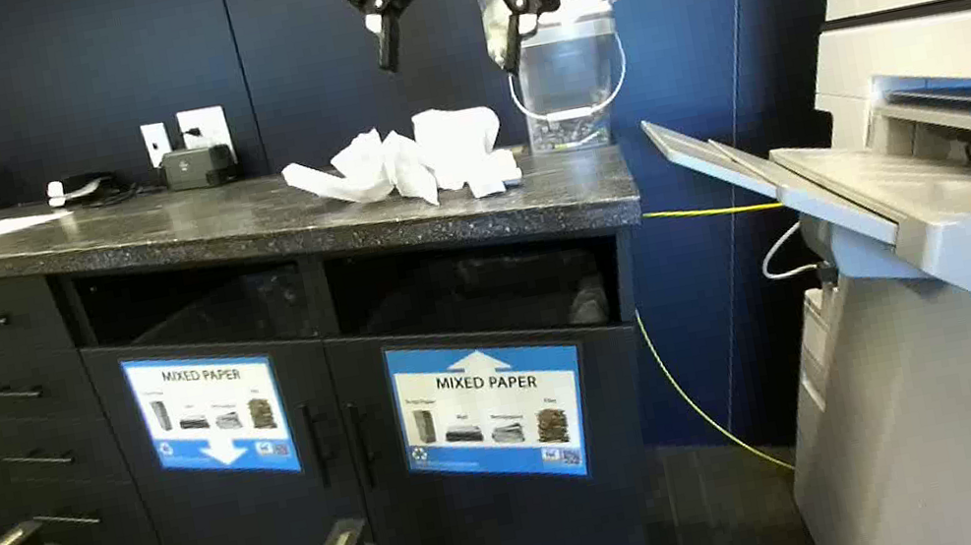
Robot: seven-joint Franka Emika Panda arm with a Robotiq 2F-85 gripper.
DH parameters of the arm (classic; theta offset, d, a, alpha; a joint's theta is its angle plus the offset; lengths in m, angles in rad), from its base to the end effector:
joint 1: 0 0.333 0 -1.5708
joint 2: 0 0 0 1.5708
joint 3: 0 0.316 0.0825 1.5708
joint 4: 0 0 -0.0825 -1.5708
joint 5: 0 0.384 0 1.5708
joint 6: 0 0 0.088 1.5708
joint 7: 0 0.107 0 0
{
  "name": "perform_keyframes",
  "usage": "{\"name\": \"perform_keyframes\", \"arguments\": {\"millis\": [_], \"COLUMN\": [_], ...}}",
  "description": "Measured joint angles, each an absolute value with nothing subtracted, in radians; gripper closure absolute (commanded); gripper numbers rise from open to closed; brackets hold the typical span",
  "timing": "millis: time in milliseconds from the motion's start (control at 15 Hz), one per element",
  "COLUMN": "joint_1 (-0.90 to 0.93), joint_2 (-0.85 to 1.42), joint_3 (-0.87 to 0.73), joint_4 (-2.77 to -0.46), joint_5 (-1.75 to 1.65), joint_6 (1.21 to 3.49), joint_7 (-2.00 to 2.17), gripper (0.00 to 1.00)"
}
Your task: Put the white piece of paper at the right in the right bin
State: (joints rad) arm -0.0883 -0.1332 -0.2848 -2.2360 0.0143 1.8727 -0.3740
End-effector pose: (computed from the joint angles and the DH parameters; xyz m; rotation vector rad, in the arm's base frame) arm 0.4414 -0.1734 0.4067 -2.9941 -0.0028 0.3025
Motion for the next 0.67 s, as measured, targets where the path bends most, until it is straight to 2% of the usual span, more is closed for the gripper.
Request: {"name": "perform_keyframes", "arguments": {"millis": [667], "joint_1": [-0.097], "joint_2": [-0.103], "joint_3": [-0.260], "joint_4": [-2.192], "joint_5": [0.026], "joint_6": [1.891], "joint_7": [-0.285], "gripper": [0.00]}}
